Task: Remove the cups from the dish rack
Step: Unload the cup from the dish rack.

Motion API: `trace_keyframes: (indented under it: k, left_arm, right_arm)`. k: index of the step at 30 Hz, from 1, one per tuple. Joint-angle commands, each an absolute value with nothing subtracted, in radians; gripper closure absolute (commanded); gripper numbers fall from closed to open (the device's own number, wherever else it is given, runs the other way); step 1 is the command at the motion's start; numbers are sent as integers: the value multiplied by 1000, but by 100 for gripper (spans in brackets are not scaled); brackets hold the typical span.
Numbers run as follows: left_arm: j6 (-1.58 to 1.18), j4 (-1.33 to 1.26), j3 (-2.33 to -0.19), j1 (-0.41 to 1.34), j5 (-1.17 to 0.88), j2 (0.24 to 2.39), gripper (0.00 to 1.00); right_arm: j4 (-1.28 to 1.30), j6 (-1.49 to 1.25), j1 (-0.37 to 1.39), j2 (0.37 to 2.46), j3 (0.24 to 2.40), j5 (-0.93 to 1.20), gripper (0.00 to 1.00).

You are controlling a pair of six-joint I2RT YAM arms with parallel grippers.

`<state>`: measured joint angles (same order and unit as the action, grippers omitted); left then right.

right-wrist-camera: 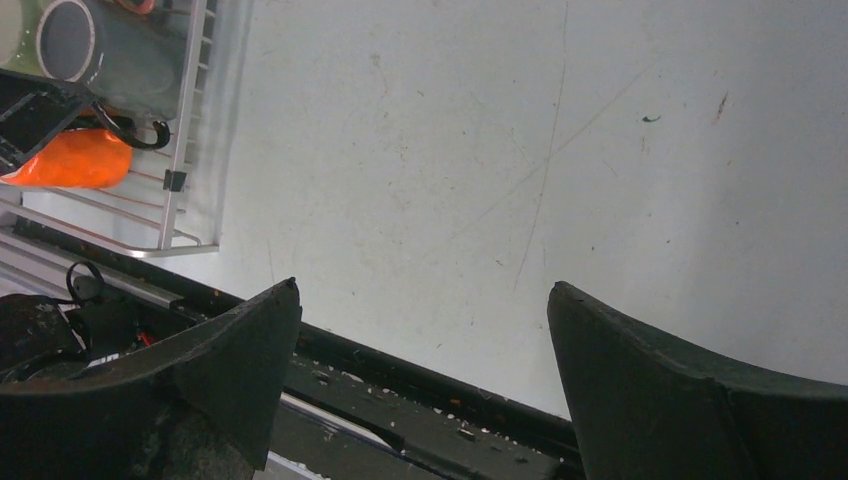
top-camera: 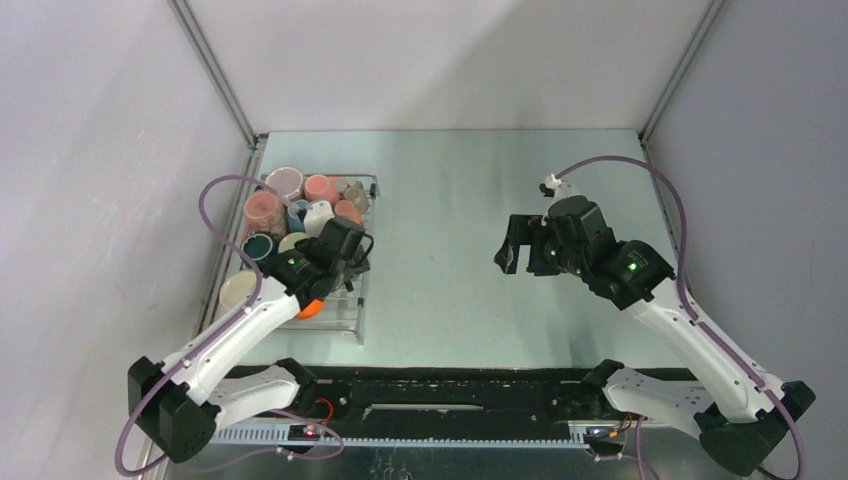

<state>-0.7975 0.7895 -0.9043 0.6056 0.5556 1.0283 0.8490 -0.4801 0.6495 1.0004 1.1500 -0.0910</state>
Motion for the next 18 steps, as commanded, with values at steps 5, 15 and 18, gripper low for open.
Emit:
trace_keyframes:
  k: [5,15,18]
  left_arm:
    - [-862,713,-854,587,601,1115,33]
    - [-876,675,-815,574,596,1195,42]
    - [-876,656,-798,571,594,1209,43]
  right_arm:
    - [822,-500,653,978,1120,-89,1]
    - [825,-497,650,968,1099,-97,1]
    - [825,-497,650,966,1095,-96,1]
